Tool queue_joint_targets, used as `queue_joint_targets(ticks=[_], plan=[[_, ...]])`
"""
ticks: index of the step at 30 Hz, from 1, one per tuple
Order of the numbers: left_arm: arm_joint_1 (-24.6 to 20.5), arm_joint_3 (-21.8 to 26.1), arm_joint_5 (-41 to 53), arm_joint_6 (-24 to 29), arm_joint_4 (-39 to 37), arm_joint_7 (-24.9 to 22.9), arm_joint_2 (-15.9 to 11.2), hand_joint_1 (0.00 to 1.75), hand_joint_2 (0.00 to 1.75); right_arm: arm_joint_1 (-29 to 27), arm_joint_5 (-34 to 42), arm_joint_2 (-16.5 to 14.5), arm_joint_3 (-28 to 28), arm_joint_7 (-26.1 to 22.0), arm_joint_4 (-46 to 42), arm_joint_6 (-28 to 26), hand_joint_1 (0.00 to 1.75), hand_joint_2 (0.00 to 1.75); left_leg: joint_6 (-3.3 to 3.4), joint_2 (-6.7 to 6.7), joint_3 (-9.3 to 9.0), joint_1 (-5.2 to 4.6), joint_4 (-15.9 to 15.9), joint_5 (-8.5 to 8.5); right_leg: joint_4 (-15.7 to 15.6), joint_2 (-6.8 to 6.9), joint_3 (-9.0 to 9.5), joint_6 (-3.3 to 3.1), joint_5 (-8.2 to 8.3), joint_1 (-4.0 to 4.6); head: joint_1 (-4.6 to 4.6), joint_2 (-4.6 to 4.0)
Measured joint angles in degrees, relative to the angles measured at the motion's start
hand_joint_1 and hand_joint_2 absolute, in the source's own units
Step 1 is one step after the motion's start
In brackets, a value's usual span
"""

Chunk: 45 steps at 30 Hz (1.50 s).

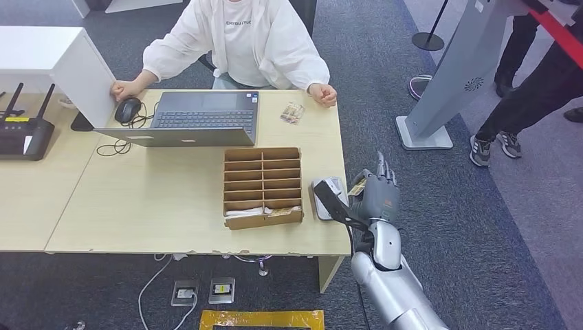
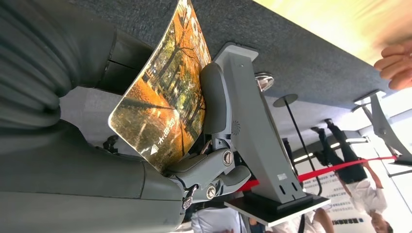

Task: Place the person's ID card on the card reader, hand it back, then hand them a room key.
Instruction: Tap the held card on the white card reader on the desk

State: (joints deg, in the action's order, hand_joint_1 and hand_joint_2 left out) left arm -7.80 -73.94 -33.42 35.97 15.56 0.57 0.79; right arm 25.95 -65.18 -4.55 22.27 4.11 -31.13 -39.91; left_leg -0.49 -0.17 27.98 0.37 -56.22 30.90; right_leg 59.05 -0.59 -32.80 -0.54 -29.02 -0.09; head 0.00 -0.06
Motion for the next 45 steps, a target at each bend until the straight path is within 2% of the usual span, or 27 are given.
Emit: queue_joint_targets(ticks=[24, 45], plan=[[0.07, 0.0, -0.72, 0.86, 0.01, -0.07, 0.03, 0.0, 0.0, 0.47, 0.44, -1.85, 5.22, -0.13, 4.66, 2.66, 1.75, 1.75, 0.0, -0.03, 0.05, 0.0, 0.0, 0.0, 0.0, 0.02, -0.03, 0.0, 0.0, 0.0, 0.0, -0.01], [0.1, 0.0, -1.62, 1.27, 0.0, -0.09, 0.04, 0.0, 0.0, 0.35, 2.86, -1.88, 8.17, 1.38, 7.57, 5.14, 1.75, 1.75, 0.0, -0.02, 0.03, 0.0, 0.0, 0.0, -0.01, 0.01, -0.03, 0.0, 0.0, 0.0, 0.0, -0.01]])
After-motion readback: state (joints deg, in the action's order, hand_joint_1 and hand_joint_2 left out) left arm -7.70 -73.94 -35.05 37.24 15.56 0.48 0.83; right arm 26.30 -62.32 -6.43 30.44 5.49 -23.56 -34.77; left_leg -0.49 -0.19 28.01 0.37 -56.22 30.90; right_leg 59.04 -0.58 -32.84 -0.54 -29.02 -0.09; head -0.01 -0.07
